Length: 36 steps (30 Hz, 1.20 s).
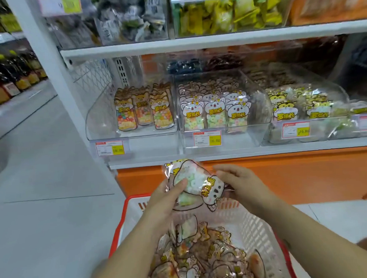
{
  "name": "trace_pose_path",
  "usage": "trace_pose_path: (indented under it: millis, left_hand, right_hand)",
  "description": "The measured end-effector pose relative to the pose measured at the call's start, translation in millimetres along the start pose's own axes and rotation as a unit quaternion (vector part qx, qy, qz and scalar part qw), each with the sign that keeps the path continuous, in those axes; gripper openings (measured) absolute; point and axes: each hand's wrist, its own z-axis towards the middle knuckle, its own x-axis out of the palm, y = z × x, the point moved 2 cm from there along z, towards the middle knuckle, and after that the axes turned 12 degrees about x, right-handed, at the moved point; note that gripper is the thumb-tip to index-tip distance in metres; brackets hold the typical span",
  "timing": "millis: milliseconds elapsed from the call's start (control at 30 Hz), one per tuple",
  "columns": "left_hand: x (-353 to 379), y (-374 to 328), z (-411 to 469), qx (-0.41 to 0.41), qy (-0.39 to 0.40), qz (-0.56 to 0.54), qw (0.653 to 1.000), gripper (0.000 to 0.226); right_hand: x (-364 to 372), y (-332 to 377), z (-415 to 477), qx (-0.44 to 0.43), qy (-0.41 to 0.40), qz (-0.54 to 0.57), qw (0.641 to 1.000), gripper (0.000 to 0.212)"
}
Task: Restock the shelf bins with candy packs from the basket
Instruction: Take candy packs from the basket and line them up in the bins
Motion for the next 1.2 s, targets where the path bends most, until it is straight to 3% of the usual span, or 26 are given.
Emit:
trace_pose_path:
  millis: [67,133,300,367,467,533,600,667,733,833,900,1000,1200]
  left_hand:
    - [22,-10,2,0.032,0.013,-0.022,0.999,0.069]
    - [45,-20,1,0.067,0.015,-0.026,0.997,0.052]
    - [85,-45,9,0.150,-0.008,-0.013,0.989,0.048]
    - [96,-59,18,0.164,-0.008,-0.019,0.986,0.058]
    - [97,-82,36,0.169,-0.030,-0.058,0.984,0.045]
    - [88,-96,48,0.198,-0.062,-0.035,0.978,0.053]
    - [77,-107,58,0.232,-0.087,0.003,0.969,0.048]
    - [68,-116,66,0.248,-0.101,0.031,0.963,0.029]
    - [63,-122,72,0.260,-0.110,0.059,0.957,0.013]
    - [61,-127,79,0.275,-0.108,0.095,0.951,0.014]
    - [62,-127,83,0.272,-0.102,0.101,0.952,0.016]
    - [63,-126,85,0.260,-0.105,0.108,0.954,0.040]
    - [64,-124,86,0.254,-0.098,0.122,0.954,0.028]
  right_hand:
    - [-10,14,-13,0.004,0.012,0.114,0.993,0.023]
    - [-14,20,-26,0.003,0.023,0.144,0.989,0.023]
    - [-15,34,-38,-0.016,-0.032,0.089,0.995,0.020]
    - [-20,58,-35,-0.058,-0.052,0.097,0.992,0.018]
    - [-33,108,-24,-0.139,-0.081,0.061,0.985,0.019]
    - [-47,140,-9,-0.204,-0.115,0.026,0.972,0.018]
    - [-63,167,11,-0.260,-0.182,-0.069,0.946,0.018]
    - [-71,184,36,-0.268,-0.235,-0.256,0.899,0.022]
    - [-68,188,66,-0.228,-0.223,-0.441,0.839,0.037]
    - [-54,178,109,-0.178,-0.151,-0.610,0.758,0.049]
    - [-48,173,129,-0.162,-0.149,-0.649,0.729,0.049]
    - [-49,170,144,-0.168,-0.215,-0.647,0.712,0.043]
    - [-53,167,152,-0.230,-0.294,-0.644,0.668,0.041]
